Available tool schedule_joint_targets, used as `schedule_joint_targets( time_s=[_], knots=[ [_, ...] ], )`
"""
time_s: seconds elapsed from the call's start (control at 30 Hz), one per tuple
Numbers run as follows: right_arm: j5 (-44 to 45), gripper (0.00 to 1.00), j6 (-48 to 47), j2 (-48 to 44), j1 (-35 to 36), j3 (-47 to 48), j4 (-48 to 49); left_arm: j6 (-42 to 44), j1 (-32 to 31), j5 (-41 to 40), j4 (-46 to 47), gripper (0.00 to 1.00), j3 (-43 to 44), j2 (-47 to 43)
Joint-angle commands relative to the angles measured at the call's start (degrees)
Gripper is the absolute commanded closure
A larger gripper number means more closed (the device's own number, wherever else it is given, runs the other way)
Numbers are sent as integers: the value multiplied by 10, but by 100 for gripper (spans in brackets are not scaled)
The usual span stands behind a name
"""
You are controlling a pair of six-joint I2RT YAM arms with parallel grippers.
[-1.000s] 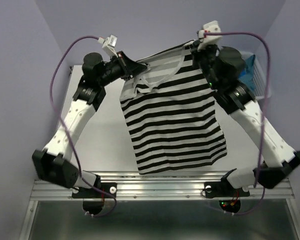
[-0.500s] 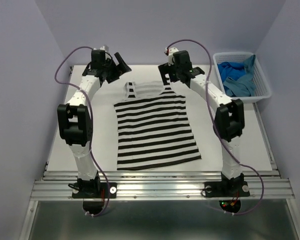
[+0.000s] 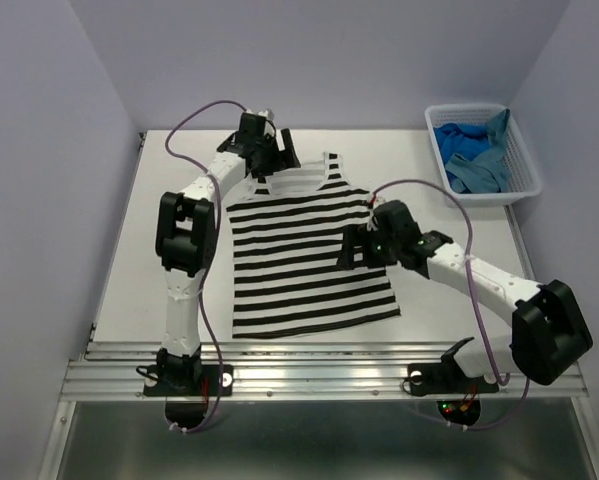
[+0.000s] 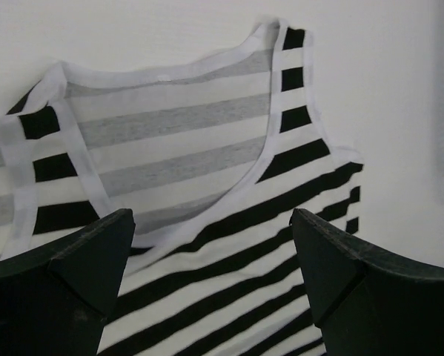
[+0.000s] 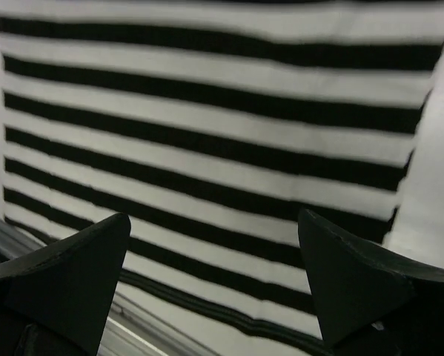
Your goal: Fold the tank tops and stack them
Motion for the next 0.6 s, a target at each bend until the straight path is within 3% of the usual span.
schedule_joint_targets(
  time_s=[0.0, 0.13, 0.37, 0.53, 0.57],
  knots=[
    [-48, 0, 79, -11, 49, -73, 14, 25, -3, -33, -45, 1, 79, 63],
    [-79, 0, 105, 17, 60, -115, 33, 18, 6, -68, -54, 1, 117, 116],
    [3, 0, 101, 102, 60, -112, 15, 8, 60, -91, -74, 1, 103, 158],
    [30, 0, 47, 177, -11, -38, -14, -16, 106, -49, -46, 1, 9, 105],
    [27, 0, 35, 189, -43, -13, -14, -23, 112, -60, -9, 1, -53, 87]
  ],
)
